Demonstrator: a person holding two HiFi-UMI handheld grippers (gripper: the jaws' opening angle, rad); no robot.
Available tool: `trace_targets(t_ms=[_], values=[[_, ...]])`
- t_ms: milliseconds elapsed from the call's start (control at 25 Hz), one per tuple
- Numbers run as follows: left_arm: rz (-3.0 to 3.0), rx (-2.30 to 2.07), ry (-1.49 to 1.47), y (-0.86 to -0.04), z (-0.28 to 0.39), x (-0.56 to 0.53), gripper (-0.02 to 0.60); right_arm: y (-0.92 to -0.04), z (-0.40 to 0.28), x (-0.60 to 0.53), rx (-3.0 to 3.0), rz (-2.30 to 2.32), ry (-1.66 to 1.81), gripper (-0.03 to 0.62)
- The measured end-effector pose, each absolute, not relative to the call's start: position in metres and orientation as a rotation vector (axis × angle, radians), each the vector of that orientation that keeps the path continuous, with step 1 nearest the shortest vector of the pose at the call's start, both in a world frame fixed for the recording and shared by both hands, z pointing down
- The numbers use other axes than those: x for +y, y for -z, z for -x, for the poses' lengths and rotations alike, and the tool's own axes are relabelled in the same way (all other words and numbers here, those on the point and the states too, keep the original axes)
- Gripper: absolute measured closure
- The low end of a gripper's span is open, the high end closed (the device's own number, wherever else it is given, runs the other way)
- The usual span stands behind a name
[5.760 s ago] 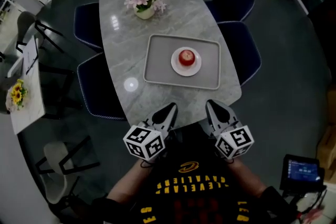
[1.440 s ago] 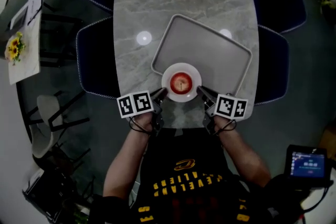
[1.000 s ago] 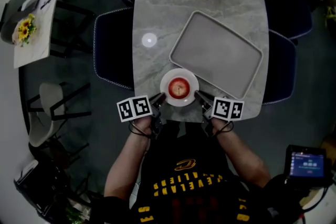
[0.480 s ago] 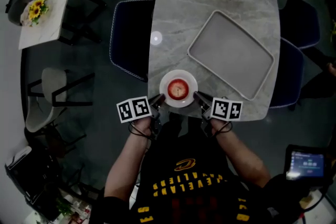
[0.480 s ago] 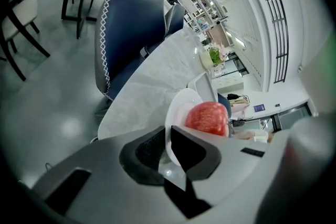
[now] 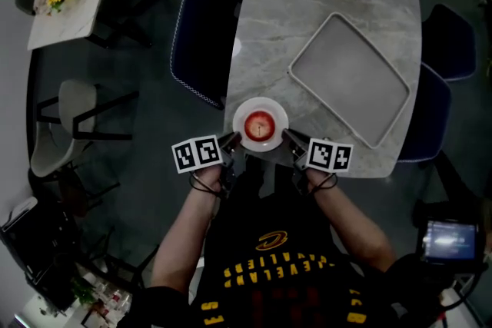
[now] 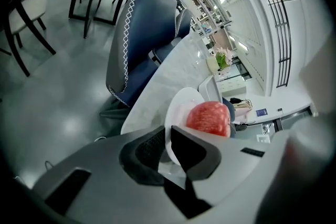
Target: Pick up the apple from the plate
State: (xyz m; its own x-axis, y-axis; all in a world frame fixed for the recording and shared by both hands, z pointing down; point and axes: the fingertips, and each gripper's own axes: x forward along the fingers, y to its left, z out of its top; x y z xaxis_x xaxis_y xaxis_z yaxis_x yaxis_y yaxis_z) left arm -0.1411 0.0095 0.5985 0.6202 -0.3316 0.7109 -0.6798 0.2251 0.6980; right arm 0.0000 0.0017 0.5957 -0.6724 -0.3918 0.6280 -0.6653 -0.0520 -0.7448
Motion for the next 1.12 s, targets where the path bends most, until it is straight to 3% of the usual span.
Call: trace_targets(t_ms=[1120], values=[[-1.335, -0.949, -0.34, -0.619, 0.146, 0.012, 0.543, -0.618, 0.006, 0.001, -1.962, -1.111, -1.765, 0.554]])
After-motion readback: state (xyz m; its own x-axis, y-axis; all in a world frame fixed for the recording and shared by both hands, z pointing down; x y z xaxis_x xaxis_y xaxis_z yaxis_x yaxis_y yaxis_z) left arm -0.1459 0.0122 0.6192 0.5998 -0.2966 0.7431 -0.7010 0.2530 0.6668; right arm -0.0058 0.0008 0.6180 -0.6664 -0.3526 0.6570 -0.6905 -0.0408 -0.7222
